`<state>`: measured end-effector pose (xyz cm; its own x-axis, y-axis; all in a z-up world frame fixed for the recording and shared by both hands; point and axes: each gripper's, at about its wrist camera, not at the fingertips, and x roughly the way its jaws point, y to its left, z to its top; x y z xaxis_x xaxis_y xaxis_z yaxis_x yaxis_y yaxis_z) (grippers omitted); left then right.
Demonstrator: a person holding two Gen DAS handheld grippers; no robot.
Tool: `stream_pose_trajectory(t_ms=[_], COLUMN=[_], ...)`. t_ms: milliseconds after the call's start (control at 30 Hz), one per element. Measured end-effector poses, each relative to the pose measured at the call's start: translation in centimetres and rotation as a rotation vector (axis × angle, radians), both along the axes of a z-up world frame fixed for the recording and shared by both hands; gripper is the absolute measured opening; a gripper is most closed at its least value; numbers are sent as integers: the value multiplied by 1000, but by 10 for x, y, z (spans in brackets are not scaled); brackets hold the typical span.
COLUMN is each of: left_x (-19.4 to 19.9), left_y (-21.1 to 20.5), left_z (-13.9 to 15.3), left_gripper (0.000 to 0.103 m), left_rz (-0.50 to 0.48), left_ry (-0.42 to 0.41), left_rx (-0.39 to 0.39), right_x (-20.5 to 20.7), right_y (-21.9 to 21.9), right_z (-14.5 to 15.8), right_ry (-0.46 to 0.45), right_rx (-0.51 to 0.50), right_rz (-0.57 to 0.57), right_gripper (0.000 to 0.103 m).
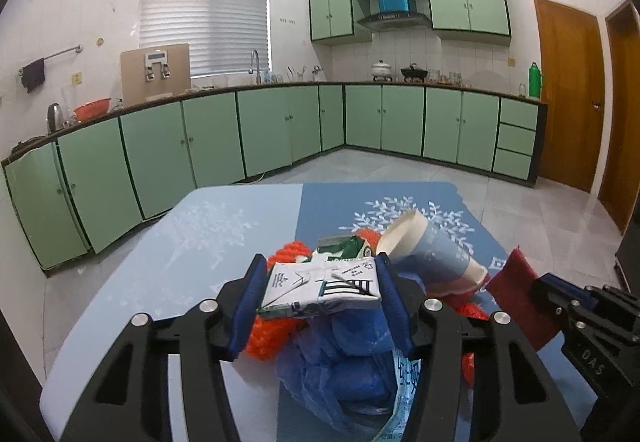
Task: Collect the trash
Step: 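Grasp red sponge with right tool while left tool grasps green snack wrapper, then carry sponge and wrapper to the bin and open both tools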
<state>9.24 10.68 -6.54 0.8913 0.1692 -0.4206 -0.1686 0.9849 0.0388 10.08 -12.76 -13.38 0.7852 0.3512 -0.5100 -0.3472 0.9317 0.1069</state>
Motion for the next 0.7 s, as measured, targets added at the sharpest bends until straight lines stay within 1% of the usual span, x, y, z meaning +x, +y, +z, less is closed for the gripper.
stream_pose_trajectory(t_ms=[233, 367, 500, 700], left_x=[-7, -12, -16, -20], left_y=[7, 5, -2, -15], left_z=[19, 32, 45, 60], left_gripper=[54, 54, 54, 54], left_rz=[13, 12, -4, -33], left_ry=[-52, -86, -116, -156], left_rx=[-12, -10, 0, -5], right_x=[-6, -9, -11, -20], right_y=[-2, -4, -9, -21], right_z=[14, 28, 42, 65], right_ry=[-33, -64, -85, -134], right_rx=[1, 12, 31, 48], right_rz=[0, -1, -3, -16], right_gripper=[11, 11, 11, 11])
